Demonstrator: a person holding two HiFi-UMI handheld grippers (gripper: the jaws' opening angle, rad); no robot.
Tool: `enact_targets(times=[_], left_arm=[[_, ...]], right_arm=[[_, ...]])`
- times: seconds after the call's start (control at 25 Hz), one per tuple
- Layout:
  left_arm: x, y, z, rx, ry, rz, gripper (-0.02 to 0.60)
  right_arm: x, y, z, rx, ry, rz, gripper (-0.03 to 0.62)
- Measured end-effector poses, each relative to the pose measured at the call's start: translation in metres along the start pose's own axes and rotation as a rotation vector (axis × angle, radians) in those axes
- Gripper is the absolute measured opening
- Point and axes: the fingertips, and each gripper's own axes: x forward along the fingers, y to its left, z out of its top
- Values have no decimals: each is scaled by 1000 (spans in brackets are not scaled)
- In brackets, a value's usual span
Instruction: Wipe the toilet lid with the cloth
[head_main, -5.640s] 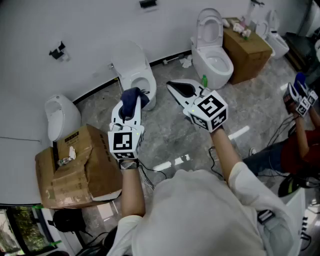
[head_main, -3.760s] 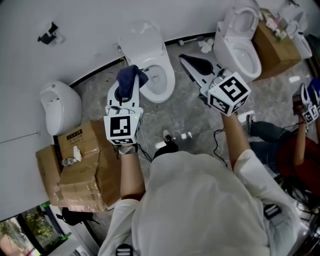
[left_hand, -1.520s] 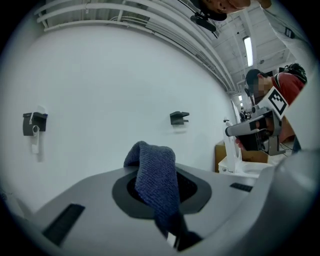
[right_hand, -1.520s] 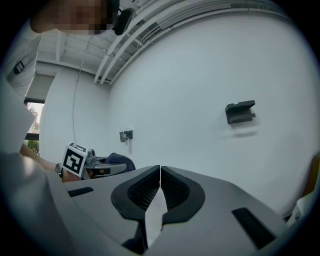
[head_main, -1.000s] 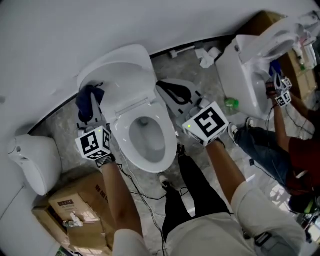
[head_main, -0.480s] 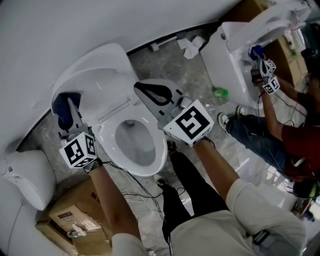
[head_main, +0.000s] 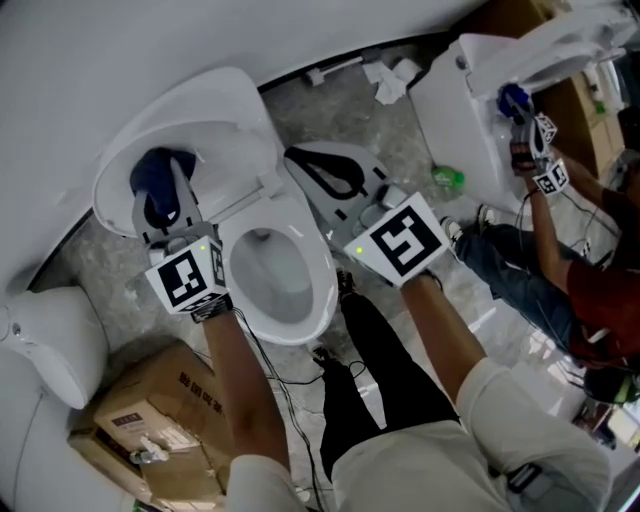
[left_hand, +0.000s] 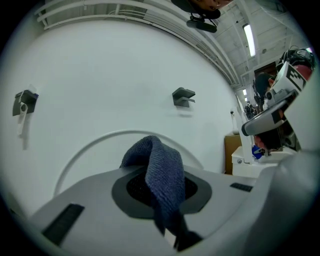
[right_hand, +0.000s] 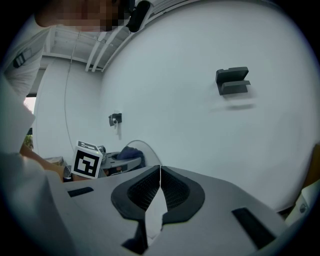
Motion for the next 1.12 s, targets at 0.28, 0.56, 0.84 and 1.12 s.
enact_targets(times=[0.28,0.56,0.84,1.12], left_arm=[[16,-50,-3,70,0,-117,55],[21,-69,-31,122,56,-156,55],[10,-40,-56,105,103,-116,54],[-9,4,-68,102,131,-45,54]], right_arm=[[1,-4,-12,10,16,-14,29],[-4,-9,-20,21,30,-17,29],[2,-3,-30,25,47,-5,29],[15,14,-32,20,50,29,29]])
